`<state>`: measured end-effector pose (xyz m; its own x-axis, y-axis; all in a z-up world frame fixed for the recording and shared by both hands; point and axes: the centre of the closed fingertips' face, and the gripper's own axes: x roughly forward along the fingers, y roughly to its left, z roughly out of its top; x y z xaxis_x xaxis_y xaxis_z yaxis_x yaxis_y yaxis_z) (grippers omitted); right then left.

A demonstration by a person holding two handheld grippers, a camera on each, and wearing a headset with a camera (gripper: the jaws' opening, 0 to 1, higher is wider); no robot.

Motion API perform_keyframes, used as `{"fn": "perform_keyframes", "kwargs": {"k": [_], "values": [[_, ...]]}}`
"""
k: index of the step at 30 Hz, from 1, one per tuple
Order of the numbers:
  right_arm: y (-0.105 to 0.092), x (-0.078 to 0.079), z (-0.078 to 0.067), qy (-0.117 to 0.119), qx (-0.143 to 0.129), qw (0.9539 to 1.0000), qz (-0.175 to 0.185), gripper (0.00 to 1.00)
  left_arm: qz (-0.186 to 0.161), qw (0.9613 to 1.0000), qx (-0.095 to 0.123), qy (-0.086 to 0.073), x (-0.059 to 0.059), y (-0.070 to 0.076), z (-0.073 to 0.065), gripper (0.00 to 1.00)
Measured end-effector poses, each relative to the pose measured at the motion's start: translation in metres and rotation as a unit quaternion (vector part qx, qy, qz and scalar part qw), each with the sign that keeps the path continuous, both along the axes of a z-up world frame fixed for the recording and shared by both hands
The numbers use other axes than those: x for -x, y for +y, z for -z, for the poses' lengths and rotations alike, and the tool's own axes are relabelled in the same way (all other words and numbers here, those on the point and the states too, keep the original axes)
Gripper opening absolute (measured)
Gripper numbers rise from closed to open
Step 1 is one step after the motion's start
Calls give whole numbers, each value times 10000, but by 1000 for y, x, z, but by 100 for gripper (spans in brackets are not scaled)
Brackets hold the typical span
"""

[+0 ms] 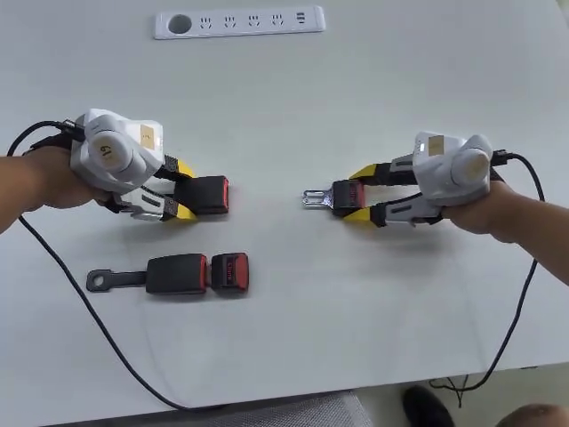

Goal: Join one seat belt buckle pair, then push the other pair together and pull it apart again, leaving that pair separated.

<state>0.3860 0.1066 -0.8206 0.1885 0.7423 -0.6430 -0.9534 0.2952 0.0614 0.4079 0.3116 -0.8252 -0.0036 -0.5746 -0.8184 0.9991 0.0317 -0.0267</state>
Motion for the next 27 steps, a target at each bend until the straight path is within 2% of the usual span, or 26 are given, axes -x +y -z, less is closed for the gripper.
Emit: {"fn": "perform_keyframes", "kwargs": {"k": [12,21,27], "values": [[-15,4,2,28,135,9999,30,37,2,10000,-37,-2,0,0,0,34],[-16,6,2,39,173,9998,73,37,7,10000,-36,-11,1,-1,-1,34],[-13,8,1,66,328,9994,84,40,17,10000,-96,-9,1,-2,-1,34]]}}
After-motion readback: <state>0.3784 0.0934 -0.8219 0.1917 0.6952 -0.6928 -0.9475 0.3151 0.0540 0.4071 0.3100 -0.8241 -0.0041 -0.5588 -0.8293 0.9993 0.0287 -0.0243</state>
